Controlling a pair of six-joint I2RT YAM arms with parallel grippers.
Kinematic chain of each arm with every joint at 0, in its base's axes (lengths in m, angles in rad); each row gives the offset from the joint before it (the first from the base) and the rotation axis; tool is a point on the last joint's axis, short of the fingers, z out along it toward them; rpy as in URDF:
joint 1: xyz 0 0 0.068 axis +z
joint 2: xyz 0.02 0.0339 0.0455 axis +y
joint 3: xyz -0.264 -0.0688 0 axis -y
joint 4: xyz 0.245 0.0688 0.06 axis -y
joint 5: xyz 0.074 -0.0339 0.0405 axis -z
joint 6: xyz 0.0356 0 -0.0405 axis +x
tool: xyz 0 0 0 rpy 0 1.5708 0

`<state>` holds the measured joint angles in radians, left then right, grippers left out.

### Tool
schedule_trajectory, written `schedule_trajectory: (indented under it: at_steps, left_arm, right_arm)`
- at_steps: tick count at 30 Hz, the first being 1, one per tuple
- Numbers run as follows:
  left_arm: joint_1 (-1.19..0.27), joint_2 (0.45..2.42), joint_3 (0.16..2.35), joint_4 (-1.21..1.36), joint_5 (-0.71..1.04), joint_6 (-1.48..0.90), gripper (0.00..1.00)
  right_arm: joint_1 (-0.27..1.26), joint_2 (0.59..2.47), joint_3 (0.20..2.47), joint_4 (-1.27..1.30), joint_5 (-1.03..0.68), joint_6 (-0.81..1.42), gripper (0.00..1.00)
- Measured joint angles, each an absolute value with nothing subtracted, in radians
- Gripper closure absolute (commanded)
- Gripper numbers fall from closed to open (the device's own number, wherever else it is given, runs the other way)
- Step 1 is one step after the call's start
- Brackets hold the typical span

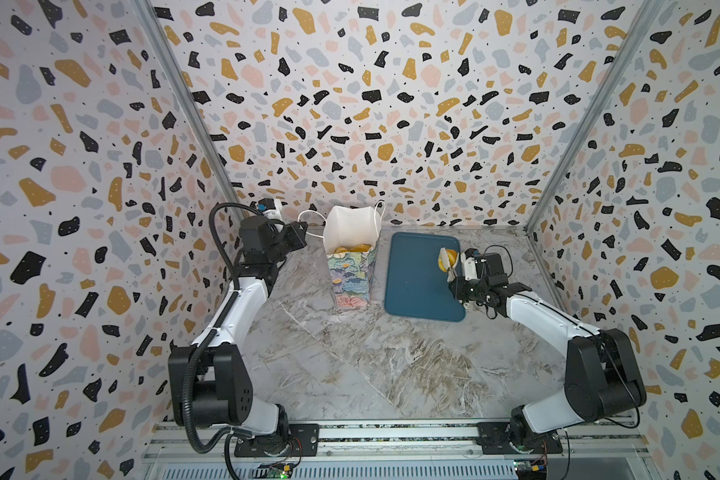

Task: Place the fake bread into the paper bag
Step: 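Lift the striped croissant in the tongs off the tray with the right gripper, then carry the striped croissant with the right gripper over the bag's opening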

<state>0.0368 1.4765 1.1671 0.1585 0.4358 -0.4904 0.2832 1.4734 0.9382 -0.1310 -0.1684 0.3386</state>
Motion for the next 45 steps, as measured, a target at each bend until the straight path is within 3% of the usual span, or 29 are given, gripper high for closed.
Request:
schedule_trajectory:
  at_steps: [17, 45]
  left_arm:
    - [0.037, 1.477, 1.167, 0.159, 0.436, -0.49, 1.0]
    - [0.037, 1.477, 1.167, 0.159, 0.436, -0.491, 1.0]
  right_arm:
    - [0.361, 1.3, 0.908, -0.057, -0.211, 0.365, 0.8]
    - [0.474, 1.235, 0.906, 0.031, -0.233, 0.427, 0.81]
